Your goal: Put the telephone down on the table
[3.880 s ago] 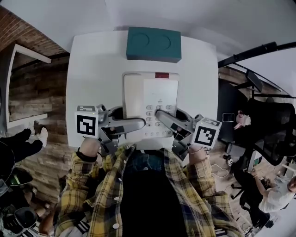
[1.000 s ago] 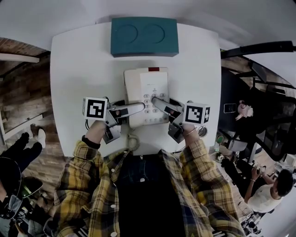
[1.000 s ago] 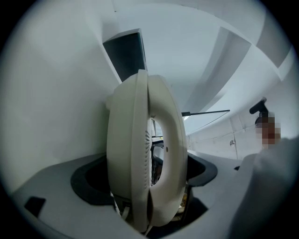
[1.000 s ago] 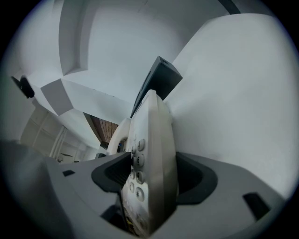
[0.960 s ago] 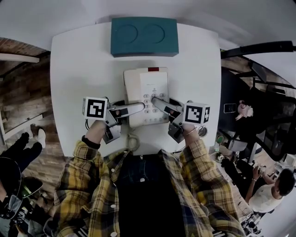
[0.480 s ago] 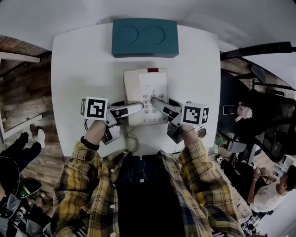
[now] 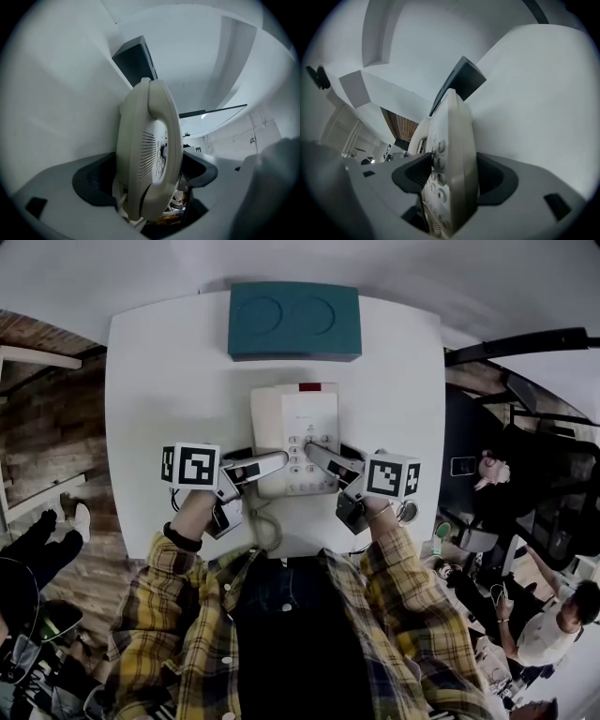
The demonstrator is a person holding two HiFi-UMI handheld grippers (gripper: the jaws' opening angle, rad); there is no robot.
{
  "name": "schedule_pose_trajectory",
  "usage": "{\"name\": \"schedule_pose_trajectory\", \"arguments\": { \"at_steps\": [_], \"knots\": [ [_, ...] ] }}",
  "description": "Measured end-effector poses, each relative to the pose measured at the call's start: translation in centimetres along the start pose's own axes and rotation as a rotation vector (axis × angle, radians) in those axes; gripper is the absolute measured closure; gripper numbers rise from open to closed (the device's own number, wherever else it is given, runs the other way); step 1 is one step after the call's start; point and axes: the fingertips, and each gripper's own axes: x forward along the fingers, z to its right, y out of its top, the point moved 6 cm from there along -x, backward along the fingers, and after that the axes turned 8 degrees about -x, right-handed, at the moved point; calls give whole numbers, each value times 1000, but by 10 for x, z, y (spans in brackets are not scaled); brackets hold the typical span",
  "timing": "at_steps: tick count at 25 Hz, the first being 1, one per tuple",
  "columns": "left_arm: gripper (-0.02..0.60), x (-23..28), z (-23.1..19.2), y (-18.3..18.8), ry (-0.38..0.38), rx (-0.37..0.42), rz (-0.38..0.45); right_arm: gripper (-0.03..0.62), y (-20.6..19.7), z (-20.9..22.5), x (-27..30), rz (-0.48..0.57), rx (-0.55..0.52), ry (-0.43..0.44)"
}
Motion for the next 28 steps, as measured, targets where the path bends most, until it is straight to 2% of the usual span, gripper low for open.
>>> {"name": "schedule_pose_trajectory", "arguments": {
  "at_steps": [3, 5, 16, 25, 28],
  "knots": [
    [169, -1, -2, 0, 73, 59, -6, 321, -1, -1, 1, -12, -44, -28],
    [169, 1, -1, -1, 92, 73, -12, 321, -1, 0, 1, -10, -51, -36],
    [169, 0, -1, -3, 111, 87, -1, 316, -3, -3, 0, -11, -61, -75],
    [169, 0, -1, -4, 135, 114, 14, 307, -1, -4, 1, -28, -88, -148],
    [169, -1, -1, -4, 145, 123, 22, 307, 0, -5, 0, -46, -145, -214]
  ]
}}
